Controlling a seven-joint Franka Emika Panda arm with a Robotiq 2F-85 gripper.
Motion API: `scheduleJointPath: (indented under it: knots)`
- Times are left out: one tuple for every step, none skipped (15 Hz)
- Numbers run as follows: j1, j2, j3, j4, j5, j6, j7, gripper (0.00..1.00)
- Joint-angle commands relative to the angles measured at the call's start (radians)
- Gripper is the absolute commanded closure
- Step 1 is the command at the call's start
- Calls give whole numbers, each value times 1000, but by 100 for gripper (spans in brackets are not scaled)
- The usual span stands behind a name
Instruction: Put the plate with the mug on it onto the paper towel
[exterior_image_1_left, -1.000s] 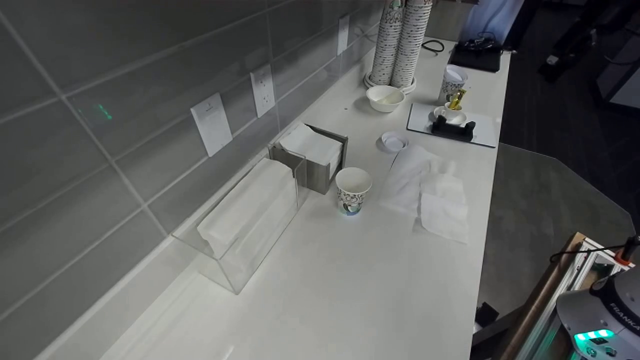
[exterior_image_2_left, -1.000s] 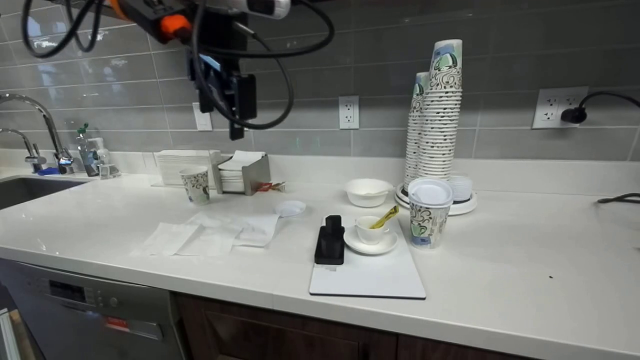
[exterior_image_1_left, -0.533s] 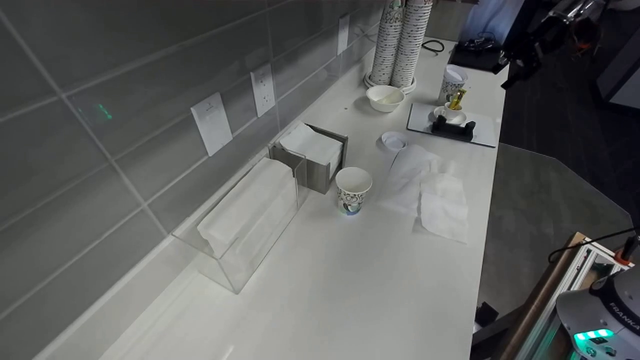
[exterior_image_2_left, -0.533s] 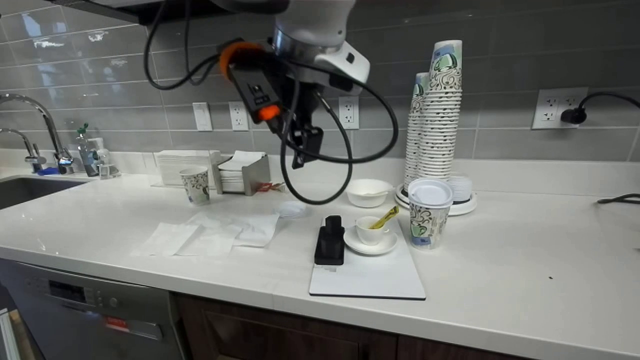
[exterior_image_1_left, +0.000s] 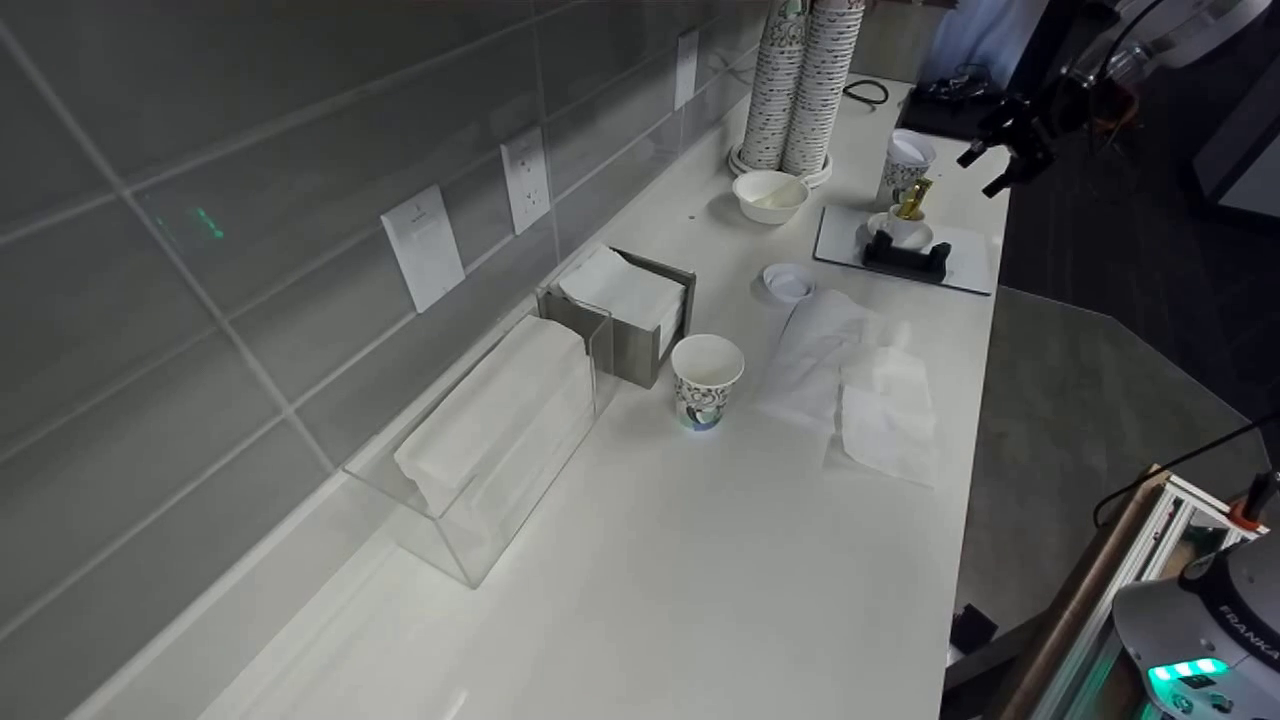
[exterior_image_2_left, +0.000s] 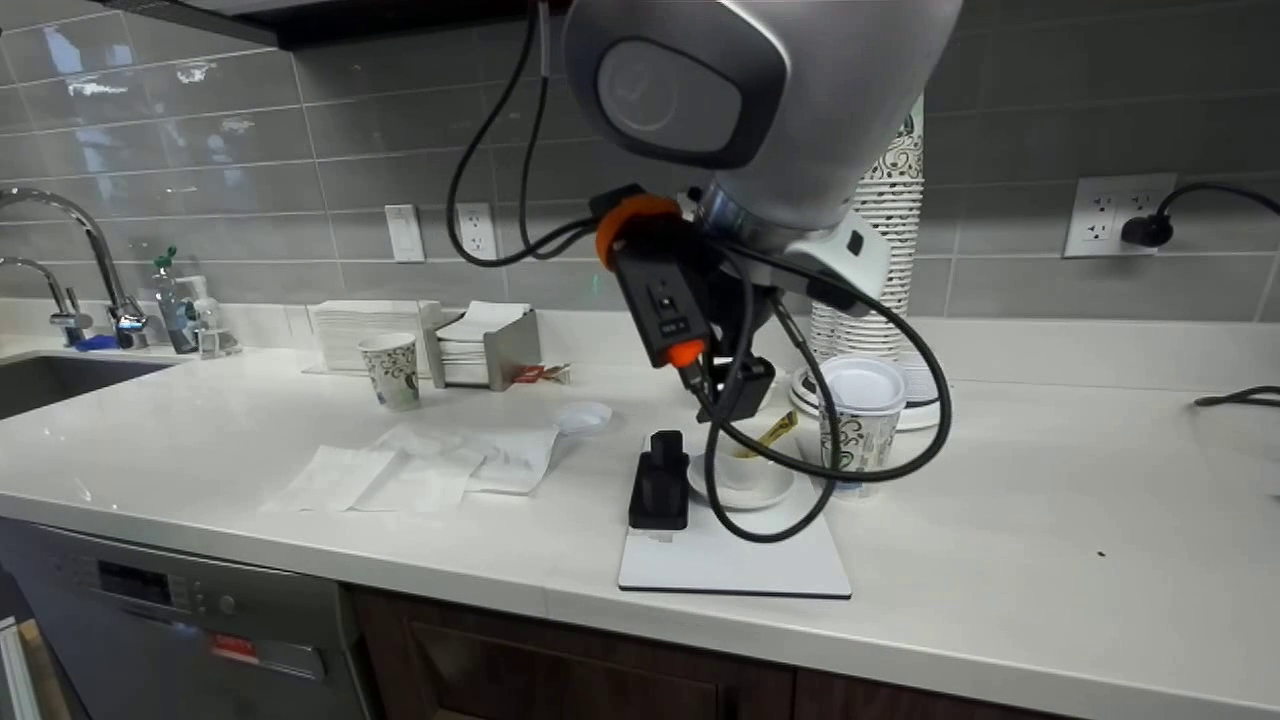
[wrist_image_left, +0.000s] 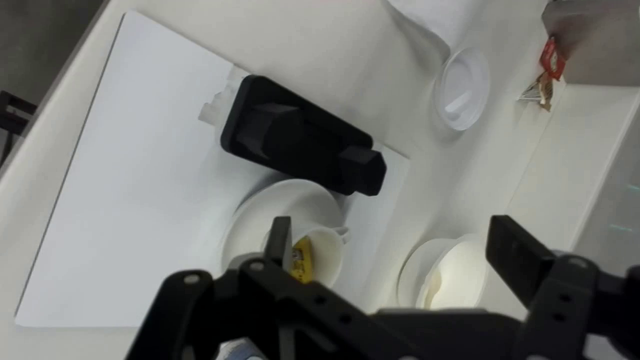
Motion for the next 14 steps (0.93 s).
scheduleJointPath:
  knots:
    - [-54, 17, 57, 17, -17, 7, 8, 0]
    - [-60, 23, 63, 17, -16, 7, 7, 0]
    - [-62, 21, 66, 16, -16, 7, 7, 0]
    - [-61, 18, 67, 17, -15, 6, 7, 0]
    - [-61, 14, 68, 17, -15, 6, 7, 0]
    - [-60, 12, 68, 17, -15, 6, 7, 0]
    - [-60, 10, 68, 17, -15, 6, 7, 0]
    - [-60, 10, 68, 17, -15, 6, 7, 0]
    - [-60, 10, 68, 17, -15, 6, 7, 0]
    - [-67, 32, 73, 35, -2, 7, 16, 0]
    - [-76, 56, 79, 55, 0, 0, 14, 0]
    - [-86, 76, 84, 69, 9, 9, 7, 0]
    - [-95, 93, 89, 82, 10, 13, 4, 0]
    - [-108, 114, 97, 101, 14, 16, -4, 0]
